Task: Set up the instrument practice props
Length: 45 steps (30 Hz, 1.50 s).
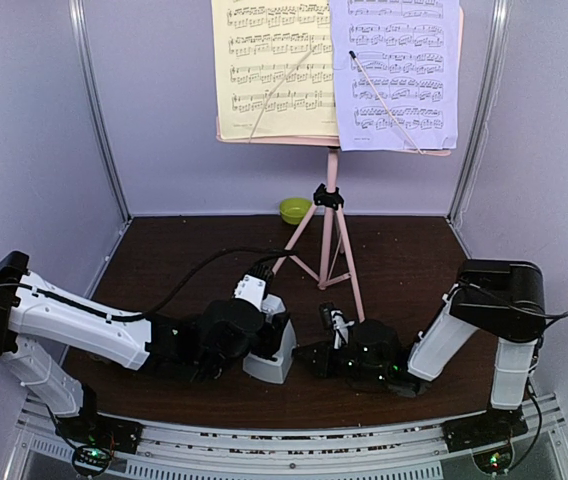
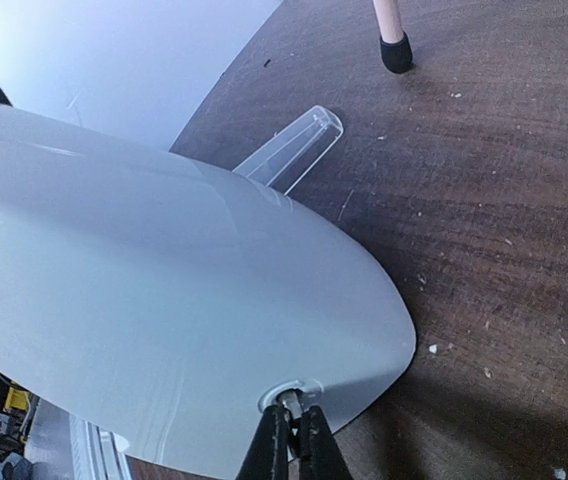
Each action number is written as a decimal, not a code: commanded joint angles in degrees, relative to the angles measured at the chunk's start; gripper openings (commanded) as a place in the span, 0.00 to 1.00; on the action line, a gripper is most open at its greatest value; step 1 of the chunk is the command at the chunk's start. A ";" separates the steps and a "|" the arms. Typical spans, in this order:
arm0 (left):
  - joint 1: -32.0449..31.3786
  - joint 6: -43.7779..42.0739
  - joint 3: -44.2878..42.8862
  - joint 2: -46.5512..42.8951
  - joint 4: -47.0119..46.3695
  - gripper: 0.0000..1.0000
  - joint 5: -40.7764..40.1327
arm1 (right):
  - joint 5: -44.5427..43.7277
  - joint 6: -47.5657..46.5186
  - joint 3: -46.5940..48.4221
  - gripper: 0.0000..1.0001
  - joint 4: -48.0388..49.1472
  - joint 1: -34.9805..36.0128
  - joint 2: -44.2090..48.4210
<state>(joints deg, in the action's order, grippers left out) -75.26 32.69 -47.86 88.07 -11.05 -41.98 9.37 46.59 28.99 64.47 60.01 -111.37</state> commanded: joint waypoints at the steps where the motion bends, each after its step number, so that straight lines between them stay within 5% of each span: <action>1: -0.23 -2.45 0.44 -1.29 -4.74 0.25 2.06 | 1.01 0.67 1.16 0.00 0.16 -0.89 -1.16; 16: -0.23 -7.98 6.95 -5.03 -16.51 0.16 2.71 | 6.19 29.65 -3.81 0.00 23.95 -6.64 -3.24; 28: 1.09 -7.79 -1.33 2.00 -9.82 0.18 2.36 | 5.92 19.17 -4.13 0.05 6.79 -8.49 -0.95; 36: 2.84 -8.49 -1.07 0.68 -10.14 0.69 6.66 | 7.16 19.08 -5.94 0.46 8.83 -9.81 -2.01; 45: 2.84 -14.42 10.97 -10.18 -15.98 0.84 13.86 | 7.57 17.76 -9.00 0.63 11.35 -9.74 2.63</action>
<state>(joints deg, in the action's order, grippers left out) -72.69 22.20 -41.71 82.74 -21.80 -32.03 17.78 66.02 21.89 75.18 50.63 -111.92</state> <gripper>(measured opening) 0.832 0.607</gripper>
